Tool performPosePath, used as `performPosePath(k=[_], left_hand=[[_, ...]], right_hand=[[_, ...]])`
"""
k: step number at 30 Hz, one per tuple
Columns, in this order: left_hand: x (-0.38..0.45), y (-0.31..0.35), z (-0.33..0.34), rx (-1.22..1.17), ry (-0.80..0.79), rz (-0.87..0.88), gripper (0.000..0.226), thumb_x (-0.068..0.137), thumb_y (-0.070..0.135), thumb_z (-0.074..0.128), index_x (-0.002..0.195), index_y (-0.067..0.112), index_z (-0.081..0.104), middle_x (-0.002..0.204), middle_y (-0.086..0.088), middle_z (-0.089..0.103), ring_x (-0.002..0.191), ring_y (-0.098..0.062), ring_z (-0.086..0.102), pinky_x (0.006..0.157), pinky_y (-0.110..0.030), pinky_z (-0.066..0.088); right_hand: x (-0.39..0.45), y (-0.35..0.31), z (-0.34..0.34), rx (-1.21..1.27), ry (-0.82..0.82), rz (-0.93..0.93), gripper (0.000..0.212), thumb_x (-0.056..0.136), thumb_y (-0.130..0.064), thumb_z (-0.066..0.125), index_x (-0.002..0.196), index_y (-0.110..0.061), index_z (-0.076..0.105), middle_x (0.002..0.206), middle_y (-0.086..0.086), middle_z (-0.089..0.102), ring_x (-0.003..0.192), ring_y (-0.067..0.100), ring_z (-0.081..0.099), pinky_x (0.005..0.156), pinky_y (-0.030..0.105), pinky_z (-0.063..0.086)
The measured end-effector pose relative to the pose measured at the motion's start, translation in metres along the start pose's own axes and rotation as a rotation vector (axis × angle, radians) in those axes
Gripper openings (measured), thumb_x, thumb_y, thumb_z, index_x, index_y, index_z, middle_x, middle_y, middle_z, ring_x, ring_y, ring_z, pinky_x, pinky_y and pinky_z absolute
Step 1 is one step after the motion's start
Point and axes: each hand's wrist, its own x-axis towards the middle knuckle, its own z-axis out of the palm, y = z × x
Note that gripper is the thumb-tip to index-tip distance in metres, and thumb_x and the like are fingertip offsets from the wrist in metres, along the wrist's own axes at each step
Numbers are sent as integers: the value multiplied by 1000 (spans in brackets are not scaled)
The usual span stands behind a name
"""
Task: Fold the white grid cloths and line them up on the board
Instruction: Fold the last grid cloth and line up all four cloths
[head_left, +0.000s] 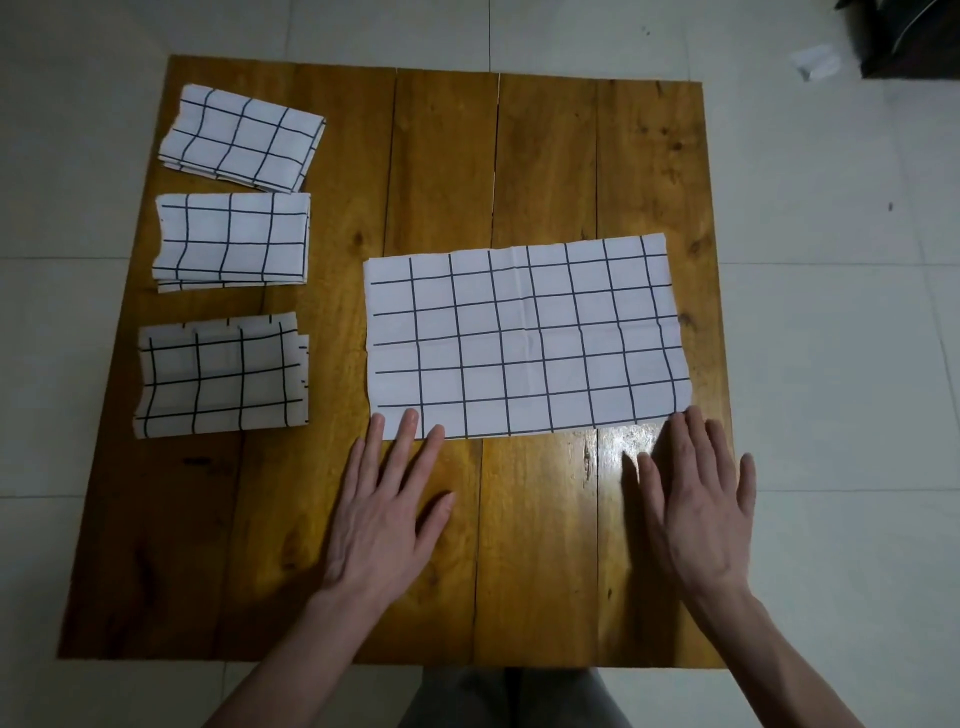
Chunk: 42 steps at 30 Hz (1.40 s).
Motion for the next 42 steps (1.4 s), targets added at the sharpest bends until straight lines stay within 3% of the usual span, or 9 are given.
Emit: performPosePath(k=[4, 8, 13, 19, 23, 26, 30, 36, 42], left_hand=[[2, 9, -1, -27, 34, -22, 67, 108, 58, 20, 166, 23, 18, 175, -8, 7, 161, -28, -1, 126, -57, 21], [11, 32, -3, -52, 80, -53, 67, 109, 53, 25, 162, 12, 29, 173, -14, 14, 161, -27, 6, 127, -53, 18], [30, 76, -2, 7, 59, 128, 69, 109, 51, 23, 164, 9, 23, 171, -14, 19, 159, -31, 16, 124, -55, 29], [39, 92, 2, 34, 7, 125, 68, 107, 51, 21, 164, 14, 25, 170, -12, 24, 157, -30, 23, 121, -54, 33], [36, 93, 0, 50, -16, 122, 67, 107, 52, 22, 163, 15, 28, 169, -12, 27, 157, -30, 24, 123, -54, 31], [34, 95, -5, 47, -21, 134, 64, 107, 51, 27, 157, 14, 39, 162, -13, 40, 151, -31, 36, 121, -54, 35], [49, 96, -14, 18, 77, 109, 58, 106, 49, 35, 148, 11, 47, 150, -13, 51, 144, -30, 42, 122, -50, 34], [87, 92, -15, 25, 85, 59, 72, 108, 55, 18, 166, 13, 10, 172, -11, 14, 159, -29, 16, 127, -50, 23], [95, 97, -17, 75, 84, 36, 74, 106, 62, 22, 162, 14, 30, 167, -12, 33, 153, -31, 34, 123, -50, 28]], right_hand=[[15, -8, -14, 74, 55, 35, 53, 108, -49, 40, 146, -13, 51, 156, 8, 48, 144, 35, 43, 119, 55, 33], [38, -15, -29, 79, 54, 95, 52, 100, -47, 57, 133, -7, 55, 130, 19, 59, 116, 43, 56, 90, 56, 50], [63, -30, -42, 66, -50, 245, 73, 93, -53, 69, 144, -6, 45, 129, 24, 57, 117, 45, 54, 92, 56, 49], [76, -33, -43, 375, -140, 446, 69, 87, -43, 78, 135, -3, 49, 127, 22, 56, 119, 43, 50, 96, 50, 45], [71, -42, -43, 839, -78, 514, 40, 88, -38, 77, 114, -12, 62, 104, 10, 67, 96, 31, 64, 80, 43, 55], [62, -48, -47, 1069, -11, 544, 18, 95, -23, 73, 106, -14, 62, 87, 7, 61, 78, 21, 56, 67, 35, 48], [46, -49, -47, 1104, 37, 510, 7, 97, -24, 70, 102, -19, 71, 79, 7, 59, 72, 18, 51, 66, 36, 46], [30, -45, -50, 1199, 72, 573, 8, 96, -19, 71, 99, -18, 79, 90, -1, 78, 87, 15, 68, 81, 35, 53], [23, -50, -57, 1111, 67, 446, 19, 101, -34, 65, 116, -29, 76, 96, -4, 73, 85, 13, 64, 81, 35, 52]])
